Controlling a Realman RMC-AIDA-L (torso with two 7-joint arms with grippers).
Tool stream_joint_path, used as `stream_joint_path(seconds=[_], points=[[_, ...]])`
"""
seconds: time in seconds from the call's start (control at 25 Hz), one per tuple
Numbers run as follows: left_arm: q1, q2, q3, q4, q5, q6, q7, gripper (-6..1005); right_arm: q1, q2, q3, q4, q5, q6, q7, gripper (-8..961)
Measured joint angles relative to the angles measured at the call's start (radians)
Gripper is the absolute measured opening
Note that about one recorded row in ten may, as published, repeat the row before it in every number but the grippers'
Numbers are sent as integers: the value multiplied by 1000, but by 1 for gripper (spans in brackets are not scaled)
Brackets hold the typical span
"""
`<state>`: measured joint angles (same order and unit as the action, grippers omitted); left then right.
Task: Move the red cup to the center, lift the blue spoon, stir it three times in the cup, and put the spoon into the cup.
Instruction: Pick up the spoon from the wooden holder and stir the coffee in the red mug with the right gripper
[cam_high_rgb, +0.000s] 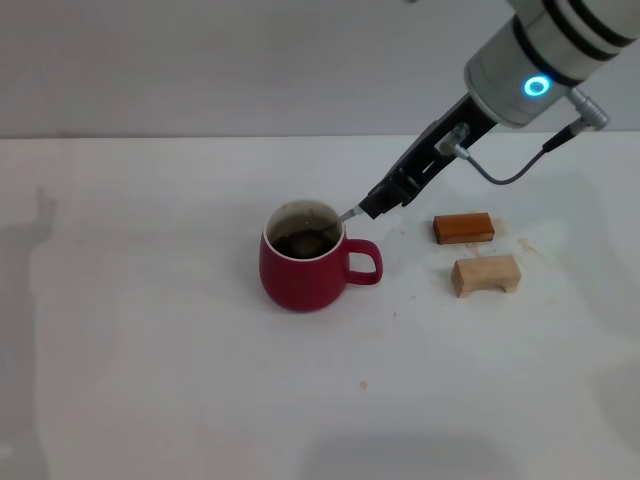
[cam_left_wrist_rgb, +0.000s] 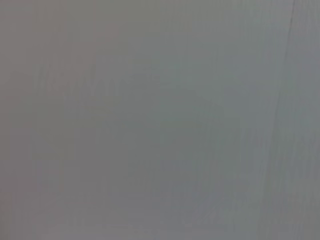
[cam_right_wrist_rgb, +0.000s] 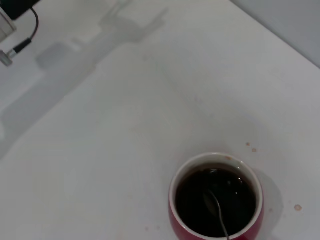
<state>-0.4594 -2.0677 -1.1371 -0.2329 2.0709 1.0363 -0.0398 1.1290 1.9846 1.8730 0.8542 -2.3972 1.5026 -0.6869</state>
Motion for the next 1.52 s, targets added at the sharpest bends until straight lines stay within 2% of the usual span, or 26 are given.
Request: stream_joint_path(seconds=[0.52,0.8,1.04,1.24,1.52], points=[[5,0,4,0,0,1,-26,861,95,28,-50,-147,-40,-115,-27,135],[7,0,3,4,0,1,-37,861,142,61,-66,-181,-75,-153,-27,136],[7,0,2,5,0,1,-37,861,171,76,-68,-198,-122,-190,-17,135],[7,0,1,2,0,1,-37,861,188,77,-66,-208,-159,-197,-7,135],[6,0,-1,1,1,1,-37,861,201,75,-67,-199,-162,-128,2,136]])
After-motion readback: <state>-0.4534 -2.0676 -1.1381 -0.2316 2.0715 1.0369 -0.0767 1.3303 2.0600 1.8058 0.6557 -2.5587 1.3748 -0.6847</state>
